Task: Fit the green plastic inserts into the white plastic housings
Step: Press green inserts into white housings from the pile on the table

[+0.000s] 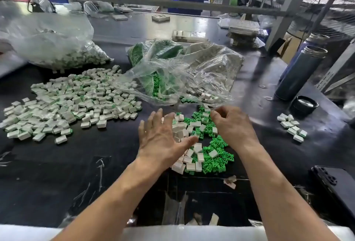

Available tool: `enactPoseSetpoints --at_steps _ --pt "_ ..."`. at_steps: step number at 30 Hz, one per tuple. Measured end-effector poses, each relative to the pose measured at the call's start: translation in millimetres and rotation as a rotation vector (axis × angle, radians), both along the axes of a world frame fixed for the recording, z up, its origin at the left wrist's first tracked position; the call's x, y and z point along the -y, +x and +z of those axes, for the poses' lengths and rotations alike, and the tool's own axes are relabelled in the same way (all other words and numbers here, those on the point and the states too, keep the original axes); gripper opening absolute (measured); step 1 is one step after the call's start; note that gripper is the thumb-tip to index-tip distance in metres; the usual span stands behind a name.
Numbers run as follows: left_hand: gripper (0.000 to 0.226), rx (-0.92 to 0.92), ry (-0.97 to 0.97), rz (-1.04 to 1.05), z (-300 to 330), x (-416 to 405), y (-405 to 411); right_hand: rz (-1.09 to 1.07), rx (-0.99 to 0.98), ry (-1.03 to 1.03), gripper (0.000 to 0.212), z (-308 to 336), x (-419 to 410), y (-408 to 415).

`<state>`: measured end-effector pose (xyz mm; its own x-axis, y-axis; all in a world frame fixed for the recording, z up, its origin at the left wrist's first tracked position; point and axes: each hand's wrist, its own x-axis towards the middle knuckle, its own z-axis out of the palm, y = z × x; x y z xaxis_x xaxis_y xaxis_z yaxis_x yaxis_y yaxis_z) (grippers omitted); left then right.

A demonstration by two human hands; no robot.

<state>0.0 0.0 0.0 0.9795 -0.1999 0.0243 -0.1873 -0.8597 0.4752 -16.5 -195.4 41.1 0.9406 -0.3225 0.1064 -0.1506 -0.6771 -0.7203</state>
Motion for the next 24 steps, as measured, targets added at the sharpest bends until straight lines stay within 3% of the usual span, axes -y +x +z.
enactPoseSetpoints --at_steps 3,6,15,24 --pt "0.117 -0.062 0.098 -0.032 -11.1 0.6 8.1 -0.034 -0.015 -0.068 0.017 -7.3 3.8 13.2" --pt "0.117 -0.094 0.077 -0.056 -18.5 5.3 14.5 -0.050 -0.001 -0.115 0.021 -20.1 3.9 17.1" --pt "0.094 -0.012 0.054 -0.103 -15.6 19.8 32.0 -0.022 0.015 -0.265 0.029 -41.1 -0.2 26.7" --pt "0.078 0.003 -0.089 -0.101 -13.8 -4.3 40.3 -0.062 0.082 -0.344 0.019 -53.2 -3.5 32.4"
